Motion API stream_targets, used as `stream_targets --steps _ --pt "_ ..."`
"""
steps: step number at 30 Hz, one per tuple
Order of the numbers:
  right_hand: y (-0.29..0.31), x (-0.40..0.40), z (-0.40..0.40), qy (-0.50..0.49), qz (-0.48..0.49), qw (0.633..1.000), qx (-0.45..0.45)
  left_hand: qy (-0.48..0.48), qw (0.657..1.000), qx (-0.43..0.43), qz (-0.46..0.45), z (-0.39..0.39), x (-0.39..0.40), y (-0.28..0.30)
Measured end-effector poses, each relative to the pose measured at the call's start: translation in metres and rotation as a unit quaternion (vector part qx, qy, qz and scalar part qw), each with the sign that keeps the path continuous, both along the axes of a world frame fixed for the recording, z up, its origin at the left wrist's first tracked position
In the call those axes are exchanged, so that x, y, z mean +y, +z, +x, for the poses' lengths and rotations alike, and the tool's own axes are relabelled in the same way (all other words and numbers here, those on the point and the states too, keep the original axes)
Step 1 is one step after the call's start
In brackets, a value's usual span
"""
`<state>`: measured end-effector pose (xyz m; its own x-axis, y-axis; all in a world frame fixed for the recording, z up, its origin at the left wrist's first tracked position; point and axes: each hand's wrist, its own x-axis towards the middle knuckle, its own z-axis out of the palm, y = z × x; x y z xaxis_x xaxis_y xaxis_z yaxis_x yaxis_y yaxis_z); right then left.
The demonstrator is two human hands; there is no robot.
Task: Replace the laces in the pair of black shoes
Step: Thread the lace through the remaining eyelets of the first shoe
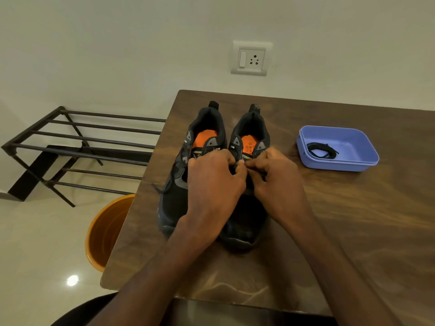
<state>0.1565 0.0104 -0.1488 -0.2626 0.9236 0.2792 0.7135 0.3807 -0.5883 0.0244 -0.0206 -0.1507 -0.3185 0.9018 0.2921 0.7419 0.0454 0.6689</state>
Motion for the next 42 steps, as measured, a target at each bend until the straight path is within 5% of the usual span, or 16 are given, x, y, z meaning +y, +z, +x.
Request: stream_targets --steps 5,9,15,28,32,34,37,40,42 --pt "0.011 -0.004 -0.005 -0.067 -0.015 0.991 -0.113 -0.005 1.000 -0.026 0.001 0.002 -0.003 0.002" --pt "0.005 -0.009 -0.010 -0.136 -0.033 0.990 0.004 -0.001 0.999 -0.053 0.010 0.003 -0.006 0.004" --pt "-0.007 -0.009 -0.018 -0.162 -0.031 0.984 0.067 -0.004 0.998 -0.059 0.019 0.007 -0.007 0.001" --pt "-0.012 -0.002 -0.010 -0.095 -0.100 0.980 0.143 -0.067 0.997 -0.044 -0.007 -0.015 -0.005 0.002" --pt "-0.009 -0.002 -0.002 -0.052 -0.027 0.997 0.044 -0.105 0.993 -0.008 0.055 -0.018 -0.007 0.008" --pt "-0.008 -0.001 0.005 -0.023 -0.013 0.999 -0.024 -0.113 0.977 -0.138 0.114 -0.022 -0.004 0.025" --pt "-0.006 0.003 0.015 0.013 -0.057 0.998 0.001 -0.108 0.915 -0.343 0.183 -0.043 0.000 0.044" --pt "-0.008 0.004 0.018 0.037 -0.065 0.997 0.002 -0.112 0.980 -0.129 0.102 -0.051 0.004 0.027" --pt "-0.009 0.004 0.018 0.039 -0.052 0.998 -0.004 -0.154 0.987 0.040 0.035 -0.047 0.007 0.007"
